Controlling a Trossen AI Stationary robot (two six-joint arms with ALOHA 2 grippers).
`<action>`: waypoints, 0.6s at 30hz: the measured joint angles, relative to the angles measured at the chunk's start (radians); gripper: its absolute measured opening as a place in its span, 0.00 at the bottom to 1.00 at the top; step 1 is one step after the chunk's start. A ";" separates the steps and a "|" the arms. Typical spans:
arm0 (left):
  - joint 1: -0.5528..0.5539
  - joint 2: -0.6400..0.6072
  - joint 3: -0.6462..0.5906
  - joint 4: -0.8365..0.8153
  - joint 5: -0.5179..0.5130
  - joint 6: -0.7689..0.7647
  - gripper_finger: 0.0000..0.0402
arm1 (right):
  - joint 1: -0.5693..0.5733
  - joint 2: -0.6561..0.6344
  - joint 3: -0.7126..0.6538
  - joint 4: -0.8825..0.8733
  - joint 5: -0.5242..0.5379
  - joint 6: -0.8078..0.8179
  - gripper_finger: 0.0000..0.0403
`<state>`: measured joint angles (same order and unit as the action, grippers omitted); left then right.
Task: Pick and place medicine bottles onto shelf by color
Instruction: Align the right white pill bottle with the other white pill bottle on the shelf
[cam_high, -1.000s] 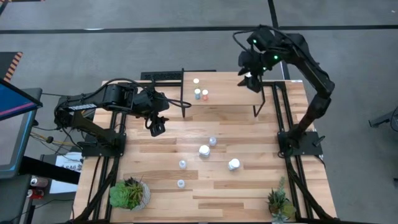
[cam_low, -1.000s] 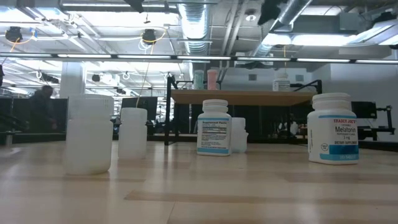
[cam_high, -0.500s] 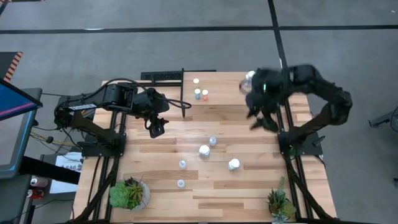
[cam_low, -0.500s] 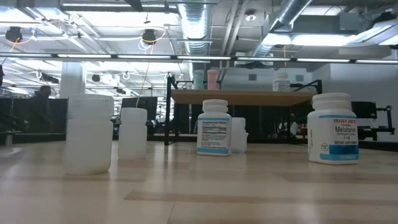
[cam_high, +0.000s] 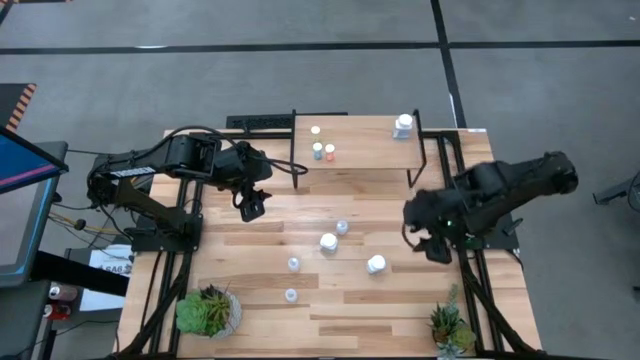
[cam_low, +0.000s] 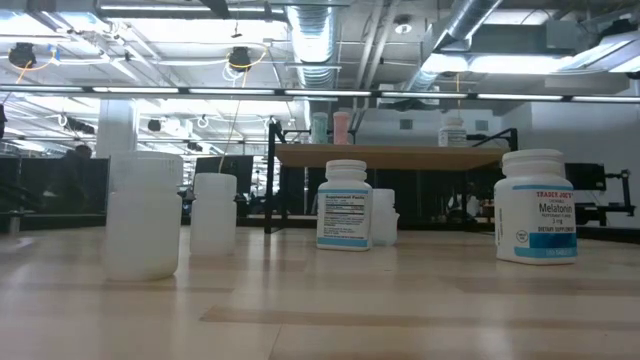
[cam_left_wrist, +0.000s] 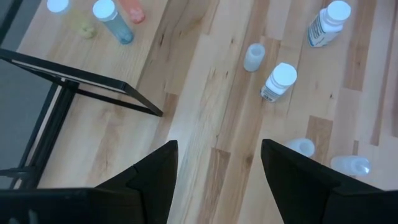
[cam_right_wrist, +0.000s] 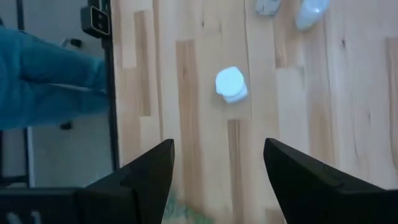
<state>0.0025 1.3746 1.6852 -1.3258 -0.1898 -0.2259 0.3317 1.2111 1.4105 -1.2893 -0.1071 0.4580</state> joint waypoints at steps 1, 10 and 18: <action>0.000 0.000 0.000 0.000 0.000 0.000 0.54 | 0.024 -0.007 -0.030 0.026 0.021 0.008 0.67; 0.000 0.000 0.000 0.000 0.000 -0.023 0.54 | 0.107 0.016 -0.296 0.293 0.059 0.007 0.67; 0.000 0.000 0.000 0.001 -0.001 -0.024 0.54 | 0.086 0.122 -0.396 0.366 0.061 -0.045 0.67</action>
<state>0.0025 1.3746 1.6852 -1.3251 -0.1905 -0.2500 0.4176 1.3333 1.0145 -0.9231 -0.0465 0.4130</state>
